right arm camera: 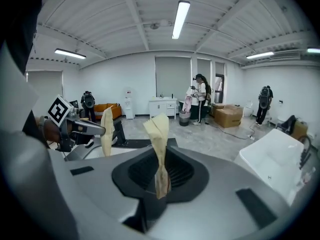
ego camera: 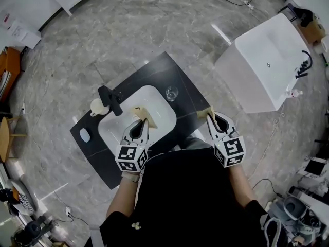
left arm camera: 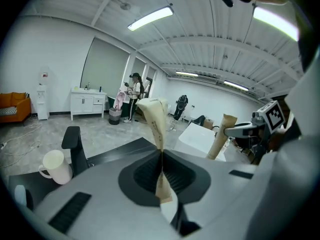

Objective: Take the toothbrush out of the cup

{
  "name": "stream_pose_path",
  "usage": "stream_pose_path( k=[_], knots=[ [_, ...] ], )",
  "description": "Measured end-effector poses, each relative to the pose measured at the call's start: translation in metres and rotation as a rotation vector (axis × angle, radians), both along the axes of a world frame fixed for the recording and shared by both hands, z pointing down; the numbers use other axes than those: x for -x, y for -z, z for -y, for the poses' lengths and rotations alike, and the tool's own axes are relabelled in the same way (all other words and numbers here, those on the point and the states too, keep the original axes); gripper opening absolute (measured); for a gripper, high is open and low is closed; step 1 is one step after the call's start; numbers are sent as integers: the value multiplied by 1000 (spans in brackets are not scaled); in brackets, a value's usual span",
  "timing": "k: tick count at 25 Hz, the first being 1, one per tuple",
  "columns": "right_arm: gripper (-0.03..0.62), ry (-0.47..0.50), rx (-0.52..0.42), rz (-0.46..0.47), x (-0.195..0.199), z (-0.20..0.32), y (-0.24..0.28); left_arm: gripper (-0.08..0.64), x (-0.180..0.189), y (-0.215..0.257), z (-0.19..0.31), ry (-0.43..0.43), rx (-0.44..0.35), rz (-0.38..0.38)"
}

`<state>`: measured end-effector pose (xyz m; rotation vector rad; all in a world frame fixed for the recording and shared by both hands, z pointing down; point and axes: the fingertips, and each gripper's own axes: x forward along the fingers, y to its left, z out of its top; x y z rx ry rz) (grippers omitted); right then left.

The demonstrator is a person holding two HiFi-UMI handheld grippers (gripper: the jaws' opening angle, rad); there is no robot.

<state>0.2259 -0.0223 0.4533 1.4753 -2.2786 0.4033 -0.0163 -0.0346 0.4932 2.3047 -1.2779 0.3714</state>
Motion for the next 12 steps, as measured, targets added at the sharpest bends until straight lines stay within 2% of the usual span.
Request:
stream_pose_path(
  k=[8,12],
  knots=[
    [55,-43,54,14,-1,-11,-25,25,-9,3,-5,-27,0,10],
    [55,-44,86,54,-2,-15,-40,25,-10,4,-8,-35,2,15]
  ],
)
